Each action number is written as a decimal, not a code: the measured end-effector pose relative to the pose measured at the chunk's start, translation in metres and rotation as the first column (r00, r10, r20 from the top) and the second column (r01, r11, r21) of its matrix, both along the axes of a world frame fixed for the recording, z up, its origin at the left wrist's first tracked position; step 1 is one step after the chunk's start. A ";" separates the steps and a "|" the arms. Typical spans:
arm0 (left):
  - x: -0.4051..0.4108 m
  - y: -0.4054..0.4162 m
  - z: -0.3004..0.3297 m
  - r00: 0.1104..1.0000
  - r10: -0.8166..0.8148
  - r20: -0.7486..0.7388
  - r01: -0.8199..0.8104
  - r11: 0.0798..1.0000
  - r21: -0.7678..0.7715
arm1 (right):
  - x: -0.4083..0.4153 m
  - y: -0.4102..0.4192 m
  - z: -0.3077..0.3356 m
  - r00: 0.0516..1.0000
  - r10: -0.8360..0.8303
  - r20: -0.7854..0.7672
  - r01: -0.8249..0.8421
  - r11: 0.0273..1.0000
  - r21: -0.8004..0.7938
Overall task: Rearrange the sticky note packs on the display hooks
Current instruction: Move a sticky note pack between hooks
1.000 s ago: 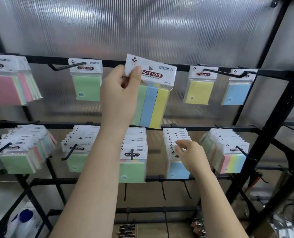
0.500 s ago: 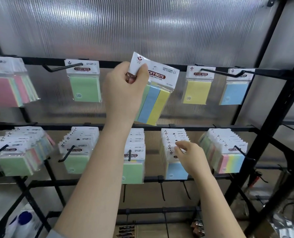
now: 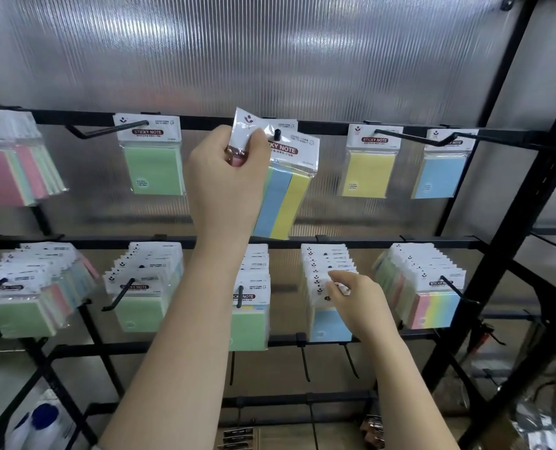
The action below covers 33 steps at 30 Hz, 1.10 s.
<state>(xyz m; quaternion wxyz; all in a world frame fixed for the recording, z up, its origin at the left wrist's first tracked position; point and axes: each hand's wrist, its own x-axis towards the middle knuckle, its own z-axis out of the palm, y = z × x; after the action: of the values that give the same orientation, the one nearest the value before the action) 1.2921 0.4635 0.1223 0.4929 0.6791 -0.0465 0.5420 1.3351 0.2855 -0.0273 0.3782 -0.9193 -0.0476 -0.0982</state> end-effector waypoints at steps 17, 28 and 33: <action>0.082 0.023 0.000 0.972 -0.025 -0.234 0.026 1.000 0.000 | 0.005 0.007 0.009 1.000 0.009 -0.003 -0.009 1.000 0.017; 0.114 0.029 0.006 0.963 0.050 -0.266 -0.041 0.998 0.039 | 0.012 0.005 0.015 1.000 0.012 0.023 -0.012 1.000 -0.016; 0.123 0.031 0.004 0.957 0.029 -0.287 -0.030 1.000 0.003 | 0.013 0.007 0.017 1.000 0.006 0.029 -0.006 1.000 -0.024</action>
<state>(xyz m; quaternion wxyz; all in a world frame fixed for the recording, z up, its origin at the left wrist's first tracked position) 1.4147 0.4948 0.1264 0.4867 0.7510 0.0362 0.4449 1.3479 0.2923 -0.0100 0.3669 -0.9220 -0.0569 -0.1097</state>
